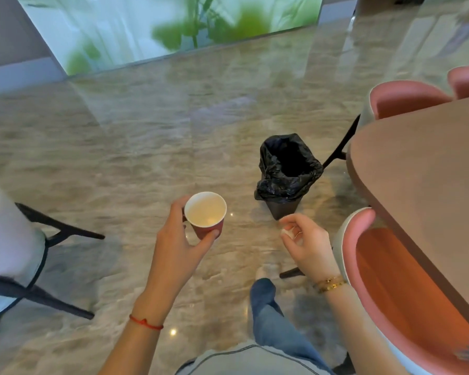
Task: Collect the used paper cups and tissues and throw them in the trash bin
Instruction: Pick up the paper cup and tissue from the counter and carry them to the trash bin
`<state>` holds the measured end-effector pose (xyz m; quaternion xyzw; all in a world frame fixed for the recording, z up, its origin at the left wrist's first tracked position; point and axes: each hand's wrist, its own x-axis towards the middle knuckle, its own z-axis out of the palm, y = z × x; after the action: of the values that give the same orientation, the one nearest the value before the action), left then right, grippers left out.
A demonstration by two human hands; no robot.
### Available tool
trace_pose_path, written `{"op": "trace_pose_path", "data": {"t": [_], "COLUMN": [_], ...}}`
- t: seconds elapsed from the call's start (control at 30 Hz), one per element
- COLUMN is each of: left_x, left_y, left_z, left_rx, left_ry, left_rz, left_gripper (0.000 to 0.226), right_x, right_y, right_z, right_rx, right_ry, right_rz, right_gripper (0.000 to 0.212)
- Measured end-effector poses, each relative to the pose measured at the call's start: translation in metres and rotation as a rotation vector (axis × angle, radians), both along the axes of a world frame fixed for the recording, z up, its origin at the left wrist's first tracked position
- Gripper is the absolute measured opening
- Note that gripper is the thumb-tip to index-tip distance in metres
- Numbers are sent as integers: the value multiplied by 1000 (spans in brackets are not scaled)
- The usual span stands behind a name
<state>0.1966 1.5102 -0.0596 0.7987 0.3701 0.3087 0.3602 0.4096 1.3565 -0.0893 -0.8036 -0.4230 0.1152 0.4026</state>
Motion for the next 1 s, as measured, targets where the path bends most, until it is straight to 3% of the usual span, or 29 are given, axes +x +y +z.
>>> {"op": "trace_pose_path", "data": {"t": [0.6, 1.0], "left_x": [352, 558], "left_y": [243, 375], "left_z": [-21, -99], "left_rx": [-52, -127], "left_ry": [-2, 218], "left_rz": [-146, -351], "left_gripper": [71, 71], "right_x": [320, 472], "right_y": [232, 335], "right_z": [-23, -85], "right_rx": [-78, -242], "right_ry": [53, 201], "right_rz": [-143, -323], "right_gripper": [25, 30]}}
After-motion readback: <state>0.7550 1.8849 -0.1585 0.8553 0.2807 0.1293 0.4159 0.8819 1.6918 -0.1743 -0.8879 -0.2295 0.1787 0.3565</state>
